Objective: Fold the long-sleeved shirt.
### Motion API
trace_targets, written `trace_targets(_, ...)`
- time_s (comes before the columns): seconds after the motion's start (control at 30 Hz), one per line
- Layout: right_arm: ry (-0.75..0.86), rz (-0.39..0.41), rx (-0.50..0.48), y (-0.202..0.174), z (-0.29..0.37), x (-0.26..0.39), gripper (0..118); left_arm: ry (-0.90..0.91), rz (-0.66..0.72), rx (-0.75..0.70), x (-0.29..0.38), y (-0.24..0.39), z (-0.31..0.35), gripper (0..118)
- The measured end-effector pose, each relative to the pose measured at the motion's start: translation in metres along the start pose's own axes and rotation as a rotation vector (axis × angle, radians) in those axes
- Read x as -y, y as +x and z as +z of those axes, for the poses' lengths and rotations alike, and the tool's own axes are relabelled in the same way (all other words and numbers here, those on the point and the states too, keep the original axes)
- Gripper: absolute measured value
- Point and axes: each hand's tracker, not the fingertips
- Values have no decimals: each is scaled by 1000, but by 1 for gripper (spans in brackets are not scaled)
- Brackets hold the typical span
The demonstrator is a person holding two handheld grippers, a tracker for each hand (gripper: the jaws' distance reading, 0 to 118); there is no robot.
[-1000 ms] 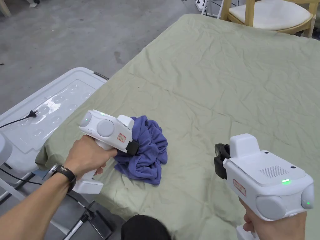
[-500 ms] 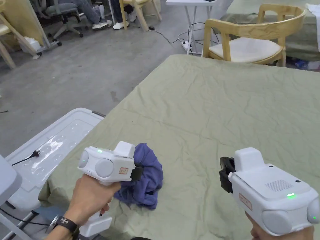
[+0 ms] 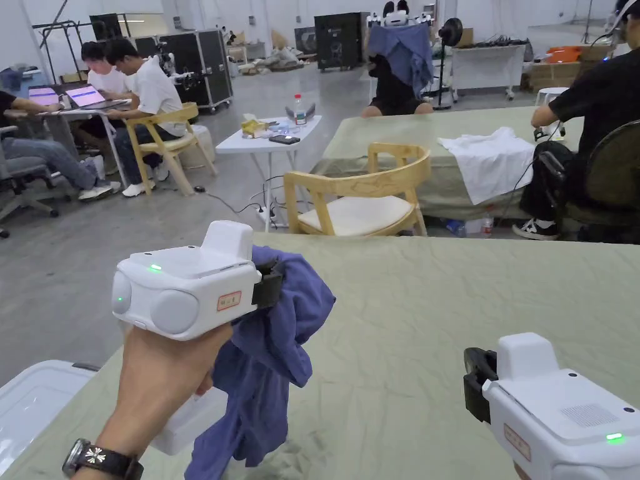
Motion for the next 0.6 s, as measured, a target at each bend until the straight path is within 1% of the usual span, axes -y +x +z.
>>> trace_targets(0.03,14,-13,26,11,8,-1,2,43,-10,17,-14,12,0,18)
trace_targets(0.07,21,-28,50,20,15,-3,2,36,-7,38,-27,20,-2,18)
trace_targets(0.1,27,-42,70,30,22,-4,2,63,-32,50,-39,31,-4,18)
trace_targets(0.17,48,-55,109,48,35,-4,2,79,-50,76,-61,54,-10,18)
trace_targets(0.3,62,-101,177,76,53,0,2,87,-63,170,-84,94,-29,18)
trace_targets(0.4,60,-118,209,92,60,7,2,87,-113,217,-86,131,-52,18)
trace_targets(0.5,43,-132,242,107,62,17,2,35,-95,309,-79,164,-80,18)
trace_targets(0.6,18,-150,271,122,60,29,2,-19,-123,372,-63,201,-114,18)
